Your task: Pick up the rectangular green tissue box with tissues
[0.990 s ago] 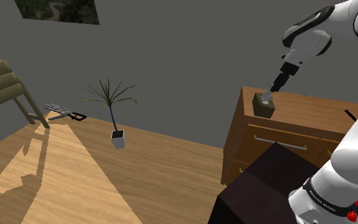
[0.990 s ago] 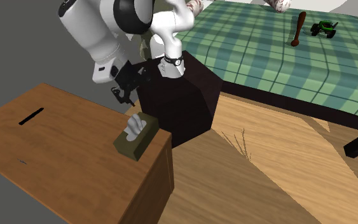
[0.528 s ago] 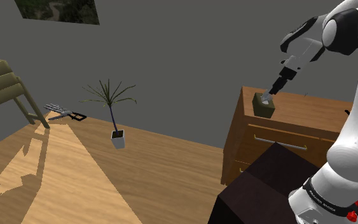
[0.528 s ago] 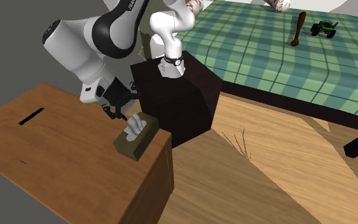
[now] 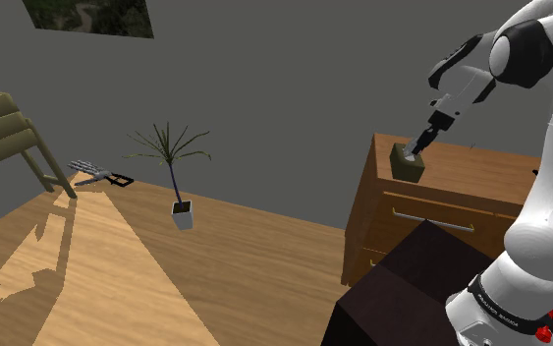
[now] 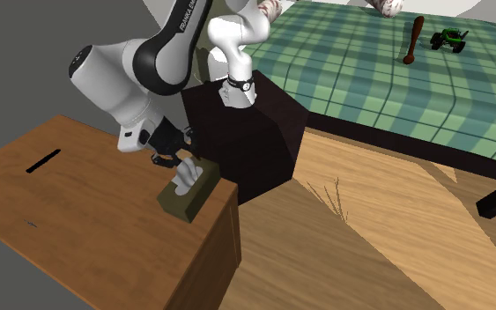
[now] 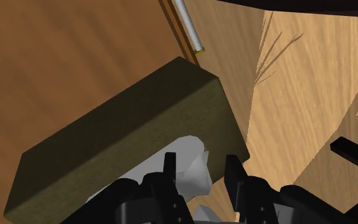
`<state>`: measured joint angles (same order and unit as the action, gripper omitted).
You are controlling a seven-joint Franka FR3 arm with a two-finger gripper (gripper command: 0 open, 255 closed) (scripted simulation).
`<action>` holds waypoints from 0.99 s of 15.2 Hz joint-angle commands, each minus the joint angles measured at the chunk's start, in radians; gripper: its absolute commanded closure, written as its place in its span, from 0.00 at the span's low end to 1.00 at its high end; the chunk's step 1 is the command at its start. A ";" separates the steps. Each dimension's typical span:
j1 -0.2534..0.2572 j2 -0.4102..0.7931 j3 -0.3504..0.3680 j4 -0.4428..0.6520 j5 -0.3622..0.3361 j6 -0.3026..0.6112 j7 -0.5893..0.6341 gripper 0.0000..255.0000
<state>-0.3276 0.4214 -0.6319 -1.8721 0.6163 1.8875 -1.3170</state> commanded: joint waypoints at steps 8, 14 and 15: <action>-0.003 0.005 0.000 0.002 0.002 0.011 -0.002 1.00; 0.008 -0.040 -0.016 0.025 -0.034 -0.040 0.034 1.00; 0.009 -0.047 -0.019 0.029 -0.040 -0.048 0.040 1.00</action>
<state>-0.3210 0.3819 -0.6485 -1.8473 0.5823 1.8480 -1.2846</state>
